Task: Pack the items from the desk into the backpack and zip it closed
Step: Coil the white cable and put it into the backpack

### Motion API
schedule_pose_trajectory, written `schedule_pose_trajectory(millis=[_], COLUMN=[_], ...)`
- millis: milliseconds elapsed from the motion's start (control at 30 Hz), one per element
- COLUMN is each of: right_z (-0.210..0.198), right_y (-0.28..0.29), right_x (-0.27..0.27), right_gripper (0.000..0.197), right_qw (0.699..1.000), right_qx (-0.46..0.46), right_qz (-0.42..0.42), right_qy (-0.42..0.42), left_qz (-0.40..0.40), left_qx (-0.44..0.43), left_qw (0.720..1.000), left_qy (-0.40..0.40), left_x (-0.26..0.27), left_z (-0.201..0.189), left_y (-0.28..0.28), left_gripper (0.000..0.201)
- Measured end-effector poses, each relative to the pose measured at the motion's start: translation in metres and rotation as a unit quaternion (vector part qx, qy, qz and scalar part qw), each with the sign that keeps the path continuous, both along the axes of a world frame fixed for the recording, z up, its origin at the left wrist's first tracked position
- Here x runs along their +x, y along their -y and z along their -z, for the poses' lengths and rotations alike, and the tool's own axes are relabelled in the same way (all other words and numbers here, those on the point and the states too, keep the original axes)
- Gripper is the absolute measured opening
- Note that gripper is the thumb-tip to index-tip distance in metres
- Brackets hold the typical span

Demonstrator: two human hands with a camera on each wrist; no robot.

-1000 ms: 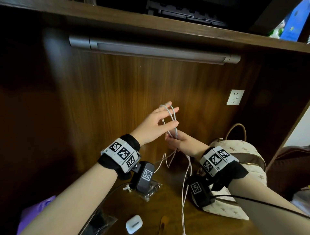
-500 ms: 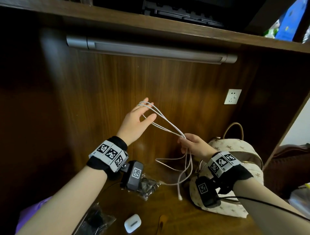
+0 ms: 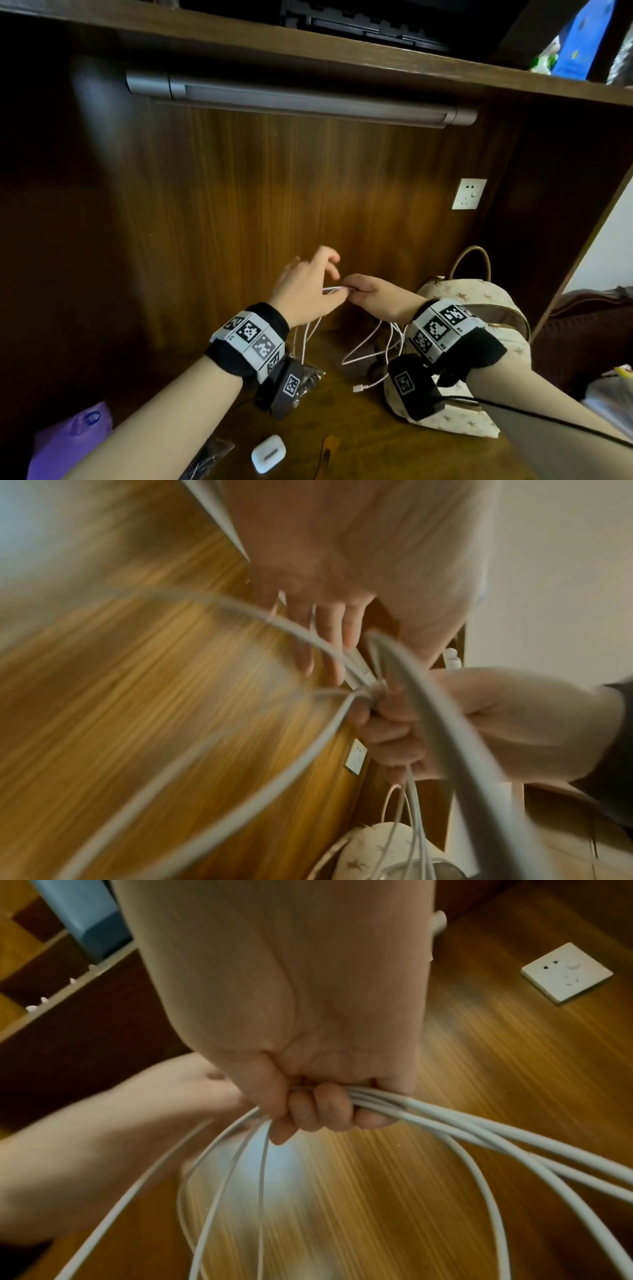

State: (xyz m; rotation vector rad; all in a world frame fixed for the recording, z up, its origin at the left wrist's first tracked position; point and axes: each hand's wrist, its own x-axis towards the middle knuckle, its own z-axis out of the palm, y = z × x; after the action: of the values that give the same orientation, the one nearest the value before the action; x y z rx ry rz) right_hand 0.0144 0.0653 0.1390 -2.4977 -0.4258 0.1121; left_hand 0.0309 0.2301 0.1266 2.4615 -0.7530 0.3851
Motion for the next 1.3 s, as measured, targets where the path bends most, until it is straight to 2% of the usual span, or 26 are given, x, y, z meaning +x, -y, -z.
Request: schedule_pose_trajectory(millis=[33,67,100,200,300,433,500,567,667,767,900,1000,1067,1167,1300], right_z=[-0.004,-0.008,-0.011,-0.014,-0.010,-0.003,0.000,0.003,0.001,0.004,0.008,0.009,0.010,0.016,0.023], right_y=[0.000,0.001,0.003,0.014,0.030,0.043,0.043,0.039,0.030,0.019,0.005,0.002,0.003,0.004,0.003], right_x=[-0.002,-0.003,-0.003,-0.001,0.000,-0.001,-0.001,-0.002,-0.007,-0.006,-0.011,-0.013,-0.013,-0.011,-0.010], right_gripper=[0.025,0.024,0.022,0.018,0.023,0.030,0.028,0.026,0.026,0.022,0.006,0.043,0.061,0.069,0.073], right_qw=[1.000,1.000,1.000,0.999,0.996,0.994,0.986,0.972,0.959,0.948,0.947,0.966,0.978,0.988,0.989], right_qx=[0.006,0.012,0.016,0.038,0.084,0.106,0.154,0.222,0.267,0.307,0.319,0.255,0.204,0.155,0.144], right_qz=[-0.009,-0.018,-0.026,-0.023,0.016,0.041,0.055,0.073,0.094,0.076,0.024,-0.017,-0.027,-0.026,-0.021], right_qy=[0.005,0.009,0.005,-0.010,-0.008,0.002,-0.011,-0.022,0.009,0.020,-0.041,-0.047,-0.030,0.009,0.031], left_qz=[0.027,0.054,0.078,0.107,0.095,0.053,0.060,0.090,0.111,0.109,0.085,0.097,0.082,0.060,0.094], left_qx=[-0.026,-0.054,-0.072,-0.123,-0.207,-0.252,-0.273,-0.308,-0.342,-0.344,-0.268,-0.229,-0.221,-0.239,-0.226], left_qw=[0.995,0.985,0.978,0.973,0.965,0.962,0.952,0.929,0.904,0.900,0.924,0.934,0.938,0.930,0.914], left_qy=[-0.096,-0.157,-0.181,-0.162,-0.129,-0.096,-0.123,-0.185,-0.232,-0.246,-0.260,-0.256,-0.252,-0.273,-0.324], left_x=[0.002,0.002,0.002,-0.003,0.000,0.002,0.000,-0.002,-0.003,-0.004,-0.006,-0.011,-0.012,-0.009,-0.014], left_z=[0.004,0.007,0.009,0.008,0.001,-0.006,-0.007,-0.004,0.004,0.012,0.017,0.013,0.011,0.012,0.011], left_y=[0.001,0.001,0.000,-0.003,-0.014,-0.028,-0.029,-0.026,-0.020,-0.012,0.001,0.011,0.014,0.015,0.019], left_gripper=[0.036,0.030,0.030,0.030,0.032,0.039,0.037,0.032,0.030,0.036,0.040,0.032,0.032,0.031,0.048])
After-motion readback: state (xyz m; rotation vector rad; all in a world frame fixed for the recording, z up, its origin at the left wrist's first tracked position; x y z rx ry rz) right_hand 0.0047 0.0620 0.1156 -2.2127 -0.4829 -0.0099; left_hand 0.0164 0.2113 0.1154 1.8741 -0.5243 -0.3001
